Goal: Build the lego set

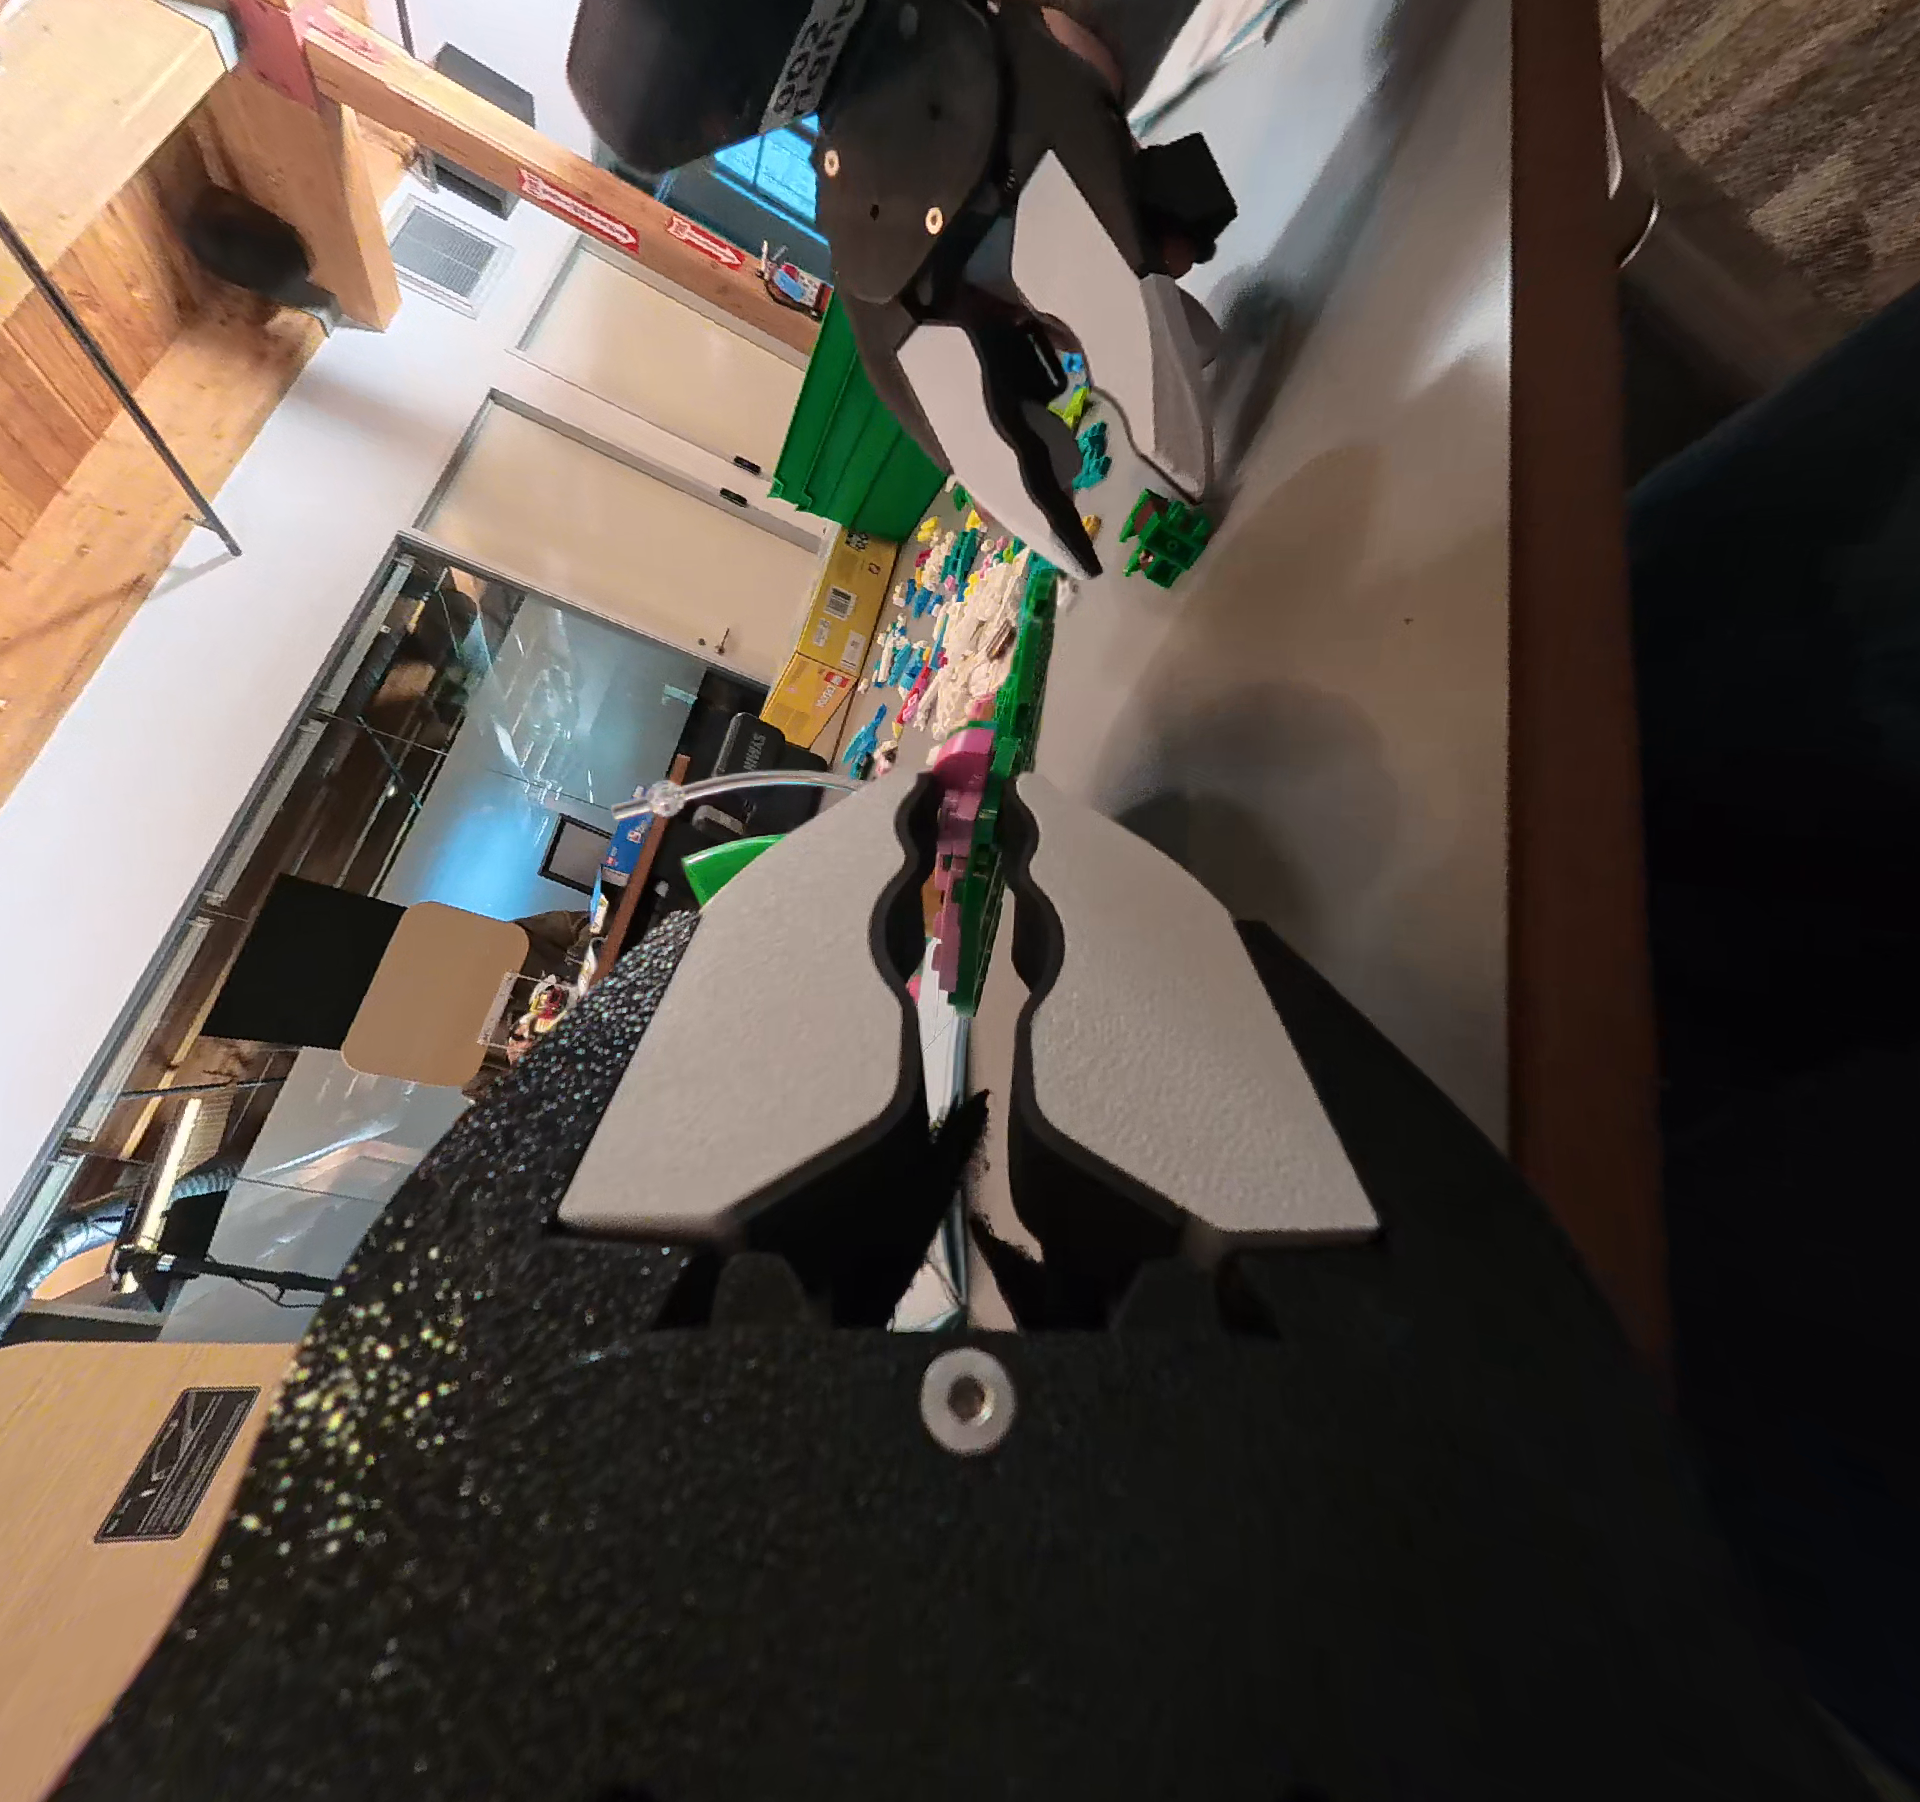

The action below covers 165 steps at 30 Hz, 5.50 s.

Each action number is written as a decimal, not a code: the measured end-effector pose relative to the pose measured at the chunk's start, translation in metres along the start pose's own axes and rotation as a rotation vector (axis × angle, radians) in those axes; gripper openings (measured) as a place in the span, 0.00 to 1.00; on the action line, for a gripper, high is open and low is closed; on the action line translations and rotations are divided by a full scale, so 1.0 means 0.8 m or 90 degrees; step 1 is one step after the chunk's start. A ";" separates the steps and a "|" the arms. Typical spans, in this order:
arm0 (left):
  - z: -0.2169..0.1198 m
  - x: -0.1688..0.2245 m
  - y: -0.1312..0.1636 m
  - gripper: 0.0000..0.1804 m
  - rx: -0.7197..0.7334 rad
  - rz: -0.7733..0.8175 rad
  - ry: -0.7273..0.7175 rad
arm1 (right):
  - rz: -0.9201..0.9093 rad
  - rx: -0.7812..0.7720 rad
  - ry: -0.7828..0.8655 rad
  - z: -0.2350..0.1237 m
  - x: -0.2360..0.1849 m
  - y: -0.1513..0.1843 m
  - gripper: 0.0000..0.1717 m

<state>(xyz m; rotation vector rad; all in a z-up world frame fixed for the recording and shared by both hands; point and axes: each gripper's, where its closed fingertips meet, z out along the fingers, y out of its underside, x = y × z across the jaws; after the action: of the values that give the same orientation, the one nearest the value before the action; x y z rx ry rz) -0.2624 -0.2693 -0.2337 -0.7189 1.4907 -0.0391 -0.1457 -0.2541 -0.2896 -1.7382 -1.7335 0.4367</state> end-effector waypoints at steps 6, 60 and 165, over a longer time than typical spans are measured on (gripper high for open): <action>0.000 -0.003 0.002 0.06 0.002 -0.026 -0.001 | 0.004 -0.031 -0.023 -0.007 -0.004 0.005 0.25; 0.021 0.009 0.004 0.06 -0.079 0.037 -0.017 | -0.221 -0.227 0.499 0.013 0.039 -0.114 0.09; 0.025 0.021 0.000 0.06 -0.093 0.058 -0.002 | -0.317 -0.401 0.366 0.028 0.021 -0.115 0.10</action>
<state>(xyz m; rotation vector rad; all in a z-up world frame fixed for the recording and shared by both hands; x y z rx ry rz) -0.2425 -0.2684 -0.2501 -0.7669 1.5320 0.1415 -0.2292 -0.2394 -0.2442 -1.5015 -1.8578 -0.8263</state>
